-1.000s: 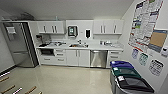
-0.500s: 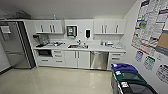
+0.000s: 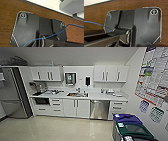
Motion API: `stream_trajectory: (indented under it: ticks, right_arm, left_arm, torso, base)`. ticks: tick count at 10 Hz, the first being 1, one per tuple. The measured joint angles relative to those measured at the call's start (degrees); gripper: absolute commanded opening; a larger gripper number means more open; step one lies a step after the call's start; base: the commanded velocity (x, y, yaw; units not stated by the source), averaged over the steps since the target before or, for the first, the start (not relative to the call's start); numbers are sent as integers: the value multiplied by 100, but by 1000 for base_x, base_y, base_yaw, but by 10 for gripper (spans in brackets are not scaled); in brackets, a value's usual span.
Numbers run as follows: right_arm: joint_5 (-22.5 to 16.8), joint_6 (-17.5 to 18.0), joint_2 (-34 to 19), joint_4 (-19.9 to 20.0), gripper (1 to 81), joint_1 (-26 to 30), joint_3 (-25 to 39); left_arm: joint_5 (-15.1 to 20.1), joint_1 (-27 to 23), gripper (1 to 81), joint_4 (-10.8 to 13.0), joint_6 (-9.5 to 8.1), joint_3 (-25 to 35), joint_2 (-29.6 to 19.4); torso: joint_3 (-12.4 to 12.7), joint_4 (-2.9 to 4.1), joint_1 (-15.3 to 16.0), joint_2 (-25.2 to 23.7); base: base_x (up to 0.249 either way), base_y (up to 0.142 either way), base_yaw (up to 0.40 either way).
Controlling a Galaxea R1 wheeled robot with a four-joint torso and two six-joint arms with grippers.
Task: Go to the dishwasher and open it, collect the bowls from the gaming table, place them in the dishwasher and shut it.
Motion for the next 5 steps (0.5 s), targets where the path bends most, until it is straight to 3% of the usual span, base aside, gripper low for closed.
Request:
stream_trajectory:
  ticks: [4,5]
  right_arm:
    - [-2,0,22,-2,811,4,-35]
    - [-2,0,12,-2,811,20,-38]
  left_arm:
    - [0,0,811,52,-2,-10,5]
    - [-9,-17,811,55,0,-7,5]
  torso:
    - [0,0,0,0]
    - [0,0,2,2]
  base:
    - [273,0,0]
    - [135,0,0]
